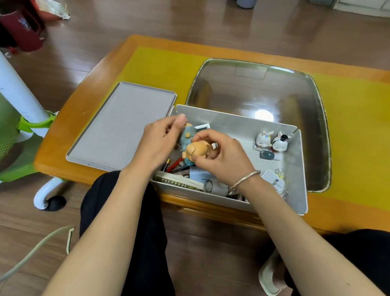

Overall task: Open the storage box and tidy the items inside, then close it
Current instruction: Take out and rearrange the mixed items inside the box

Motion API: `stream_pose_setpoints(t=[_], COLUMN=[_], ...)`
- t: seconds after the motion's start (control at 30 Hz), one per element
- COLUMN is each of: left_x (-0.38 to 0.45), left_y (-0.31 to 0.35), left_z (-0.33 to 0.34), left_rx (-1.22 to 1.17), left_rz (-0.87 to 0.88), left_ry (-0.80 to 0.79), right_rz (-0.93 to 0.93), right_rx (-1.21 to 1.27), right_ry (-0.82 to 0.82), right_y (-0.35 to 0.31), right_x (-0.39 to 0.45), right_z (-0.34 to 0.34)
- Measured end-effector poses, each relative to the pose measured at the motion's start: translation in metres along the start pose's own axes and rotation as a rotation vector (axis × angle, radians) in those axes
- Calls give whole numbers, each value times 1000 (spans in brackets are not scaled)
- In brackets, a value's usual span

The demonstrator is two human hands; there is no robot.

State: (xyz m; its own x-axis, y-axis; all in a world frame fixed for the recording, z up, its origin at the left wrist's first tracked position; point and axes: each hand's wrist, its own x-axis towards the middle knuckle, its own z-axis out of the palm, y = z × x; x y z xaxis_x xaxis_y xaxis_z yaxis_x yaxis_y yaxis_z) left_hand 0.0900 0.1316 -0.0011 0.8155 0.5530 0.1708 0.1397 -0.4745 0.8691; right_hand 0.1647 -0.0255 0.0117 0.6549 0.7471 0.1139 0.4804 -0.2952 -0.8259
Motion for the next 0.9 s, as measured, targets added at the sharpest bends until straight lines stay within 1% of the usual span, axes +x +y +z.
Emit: stream_pose_setpoints(t=[0.03,0.1,0.2,0.27,0.33,0.47,0.5,0.53,0.57,0.63,0.7,0.73,0.83,0.9], left_x=[-1,1,5,4,3,9,13,18,24,36,43,44,45,42], left_y=[5,10,18,25,30,39,39,39,38,38,43,44,43,42], left_z=[5,15,31,45,57,73,75,77,79,86,96,101,114,118], left_rx=[-49,-134,-257,-252,-240,-298,-251,-156,-5,352,654,781,1042,1150], left_rz=[-32,-81,-157,-182,-164,-177,-170,-136,-63,143,346,410,442,454], left_ry=[-85,-159,-157,-143,-148,-296,-334,-362,-386,-461,-618,-704,-932,-1014], right_rz=[-15,-35,-44,-38,-32,51,75,97,117,141,152,158,155,150], right_rx=[-12,-33,-64,-127,-175,-255,-267,-274,-284,-314,-309,-295,-280,-298], right_ry=[0,17,61,93,143,230,252,272,291,321,325,318,317,321], right_y=[2,7,18,26,35,59,66,73,79,87,91,92,94,95], right_x=[-1,-3,-5,-7,-8,-13,-16,-18,-22,-28,-31,-33,-35,-37], right_z=[-4,-10,-16,-22,-31,-57,-66,-75,-84,-96,-101,-102,-101,-100])
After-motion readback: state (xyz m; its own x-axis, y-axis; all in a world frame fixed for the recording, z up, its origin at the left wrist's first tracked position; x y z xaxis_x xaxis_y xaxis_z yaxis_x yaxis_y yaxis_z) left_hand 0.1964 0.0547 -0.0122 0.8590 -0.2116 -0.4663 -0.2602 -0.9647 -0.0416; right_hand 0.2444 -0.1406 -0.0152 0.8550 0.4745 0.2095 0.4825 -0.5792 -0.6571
